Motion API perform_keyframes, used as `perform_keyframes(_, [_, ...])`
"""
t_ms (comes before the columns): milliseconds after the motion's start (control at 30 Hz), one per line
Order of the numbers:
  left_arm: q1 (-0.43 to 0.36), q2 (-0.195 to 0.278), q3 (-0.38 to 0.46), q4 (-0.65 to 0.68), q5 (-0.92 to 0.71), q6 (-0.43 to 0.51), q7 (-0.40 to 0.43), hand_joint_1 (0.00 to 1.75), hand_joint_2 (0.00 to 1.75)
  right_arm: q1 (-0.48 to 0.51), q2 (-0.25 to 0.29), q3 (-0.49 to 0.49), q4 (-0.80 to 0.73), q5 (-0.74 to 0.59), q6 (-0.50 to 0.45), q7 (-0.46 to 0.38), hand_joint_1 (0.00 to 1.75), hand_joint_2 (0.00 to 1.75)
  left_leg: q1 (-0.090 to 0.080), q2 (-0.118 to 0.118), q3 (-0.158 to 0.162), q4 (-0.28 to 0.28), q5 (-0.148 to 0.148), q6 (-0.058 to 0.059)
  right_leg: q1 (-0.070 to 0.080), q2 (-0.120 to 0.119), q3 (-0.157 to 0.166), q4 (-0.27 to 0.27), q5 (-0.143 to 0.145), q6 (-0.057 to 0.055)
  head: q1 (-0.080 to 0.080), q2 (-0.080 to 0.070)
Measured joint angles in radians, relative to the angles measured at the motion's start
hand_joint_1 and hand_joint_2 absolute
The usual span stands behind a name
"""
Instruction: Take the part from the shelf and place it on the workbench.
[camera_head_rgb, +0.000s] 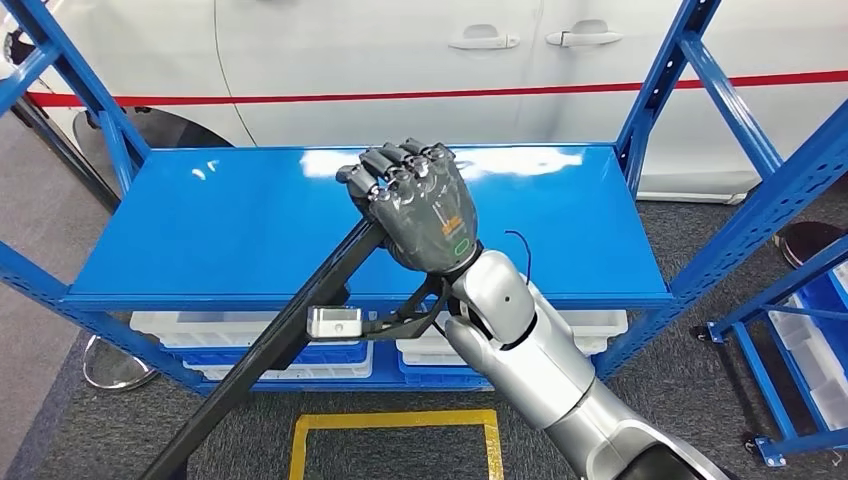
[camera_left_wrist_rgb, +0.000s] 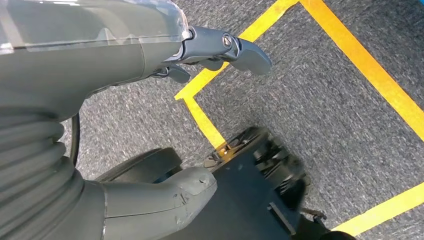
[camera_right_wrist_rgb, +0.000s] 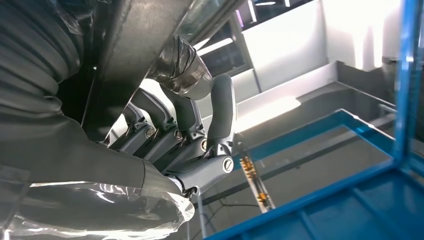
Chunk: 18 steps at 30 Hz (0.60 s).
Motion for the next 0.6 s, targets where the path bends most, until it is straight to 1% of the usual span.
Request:
perform_keyframes(67, [0.000, -0.001, 0.006, 0.000, 0.009, -0.004, 0.003, 0.00, 1.75, 0.009, 0.007, 0.018, 0.000, -0.003, -0.004, -0.003, 1.75, 1.75, -0.005, -0.001, 0.007, -0.020, 0.000, 0.007, 0.001, 0.000, -0.002, -0.002, 0.002, 0.010, 0.000, 0.000])
perform_keyframes(100, [0.000, -0.002, 0.010, 0.000, 0.012, -0.006, 0.005, 0.00, 1.75, 0.013, 0.010, 0.027, 0.000, -0.003, -0.004, -0.005, 1.75, 1.75, -0.003, -0.001, 0.008, -0.023, 0.003, 0.011, 0.001, 0.000, -0.002, -0.003, 0.002, 0.016, 0.000, 0.000])
perform_keyframes(133, [0.000, -0.003, 0.013, 0.000, 0.016, -0.008, 0.007, 0.00, 1.75, 0.014, 0.013, 0.034, 0.000, -0.003, -0.005, -0.006, 1.75, 1.75, 0.000, -0.001, 0.010, -0.029, 0.006, 0.016, 0.000, 0.000, -0.004, 0.002, -0.003, 0.021, 0.000, 0.000])
perform_keyframes(167, [-0.002, -0.005, 0.016, 0.000, 0.020, -0.009, 0.010, 0.00, 1.75, 0.014, 0.015, 0.040, 0.000, -0.004, -0.005, -0.007, 1.75, 1.75, 0.002, -0.001, 0.013, -0.034, 0.011, 0.022, 0.000, -0.001, -0.011, 0.020, -0.017, 0.026, 0.000, 0.000])
perform_keyframes(200, [-0.004, -0.007, 0.020, 0.000, 0.023, -0.011, 0.013, 0.00, 1.75, 0.013, 0.016, 0.043, 0.001, -0.005, -0.005, -0.008, 1.75, 1.75, 0.005, 0.000, 0.015, -0.039, 0.014, 0.027, 0.000, -0.001, -0.028, 0.059, -0.042, 0.030, 0.000, 0.000])
perform_keyframes(267, [-0.008, -0.011, 0.027, 0.000, 0.027, -0.016, 0.024, 0.00, 1.75, 0.013, 0.017, 0.050, 0.004, -0.009, -0.005, -0.008, 1.75, 1.75, 0.004, 0.000, 0.014, -0.038, 0.016, 0.031, -0.003, -0.001, -0.085, 0.183, -0.105, 0.036, 0.000, 0.000])
perform_keyframes(300, [-0.008, -0.012, 0.030, 0.000, 0.027, -0.017, 0.029, 0.00, 1.75, 0.013, 0.017, 0.052, 0.007, -0.010, -0.005, -0.008, 1.75, 1.75, 0.004, 0.000, 0.013, -0.036, 0.016, 0.031, -0.004, -0.001, -0.111, 0.236, -0.124, 0.038, 0.000, 0.000])
perform_keyframes(333, [-0.008, -0.013, 0.033, 0.000, 0.027, -0.018, 0.033, 0.00, 1.75, 0.013, 0.017, 0.055, 0.010, -0.012, -0.005, -0.008, 1.75, 1.75, 0.004, 0.000, 0.012, -0.034, 0.015, 0.031, -0.005, -0.001, -0.122, 0.261, -0.125, 0.039, 0.000, 0.000])
perform_keyframes(367, [-0.008, -0.014, 0.036, 0.000, 0.027, -0.020, 0.036, 0.00, 1.75, 0.012, 0.017, 0.057, 0.012, -0.012, -0.005, -0.008, 1.75, 1.75, 0.005, 0.000, 0.011, -0.030, 0.015, 0.031, -0.007, -0.001, -0.114, 0.247, -0.107, 0.040, 0.001, 0.000])
perform_keyframes(400, [-0.009, -0.015, 0.037, 0.000, 0.026, -0.023, 0.038, 0.00, 1.75, 0.011, 0.017, 0.058, 0.013, -0.012, -0.005, -0.009, 1.75, 1.75, 0.005, -0.001, 0.010, -0.027, 0.013, 0.029, -0.009, -0.001, -0.087, 0.197, -0.075, 0.040, 0.000, 0.000])
perform_keyframes(433, [-0.009, -0.017, 0.039, 0.000, 0.025, -0.025, 0.039, 0.00, 1.75, 0.009, 0.018, 0.059, 0.014, -0.013, -0.005, -0.009, 1.75, 1.75, 0.005, -0.002, 0.009, -0.022, 0.011, 0.027, -0.010, -0.001, -0.053, 0.130, -0.046, 0.038, 0.000, 0.000])
perform_keyframes(467, [-0.011, -0.019, 0.039, 0.000, 0.024, -0.028, 0.039, 0.00, 1.75, 0.006, 0.020, 0.060, 0.014, -0.013, -0.005, -0.009, 1.75, 1.75, 0.003, -0.002, 0.006, -0.016, 0.009, 0.023, -0.010, -0.001, -0.023, 0.071, -0.024, 0.035, 0.000, 0.000])
perform_keyframes(500, [-0.012, -0.020, 0.039, 0.000, 0.023, -0.031, 0.040, 0.00, 1.75, 0.002, 0.022, 0.061, 0.014, -0.014, -0.005, -0.009, 1.75, 1.75, 0.001, -0.003, 0.002, -0.012, 0.008, 0.017, -0.009, -0.001, -0.004, 0.031, -0.012, 0.032, 0.000, 0.000])
perform_keyframes(533, [-0.013, -0.021, 0.039, 0.000, 0.022, -0.035, 0.040, 0.00, 1.75, -0.001, 0.023, 0.061, 0.014, -0.015, -0.005, -0.008, 1.75, 1.75, 0.000, -0.003, -0.001, -0.009, 0.008, 0.012, -0.007, 0.001, 0.002, 0.014, -0.010, 0.028, 0.000, 0.000])
perform_keyframes(600, [-0.015, -0.023, 0.040, 0.000, 0.019, -0.040, 0.041, 0.00, 1.75, -0.003, 0.024, 0.061, 0.014, -0.018, -0.006, -0.008, 1.75, 1.75, 0.001, -0.003, -0.005, -0.010, 0.011, 0.001, -0.004, 0.003, -0.001, 0.010, -0.004, 0.017, 0.000, 0.000])
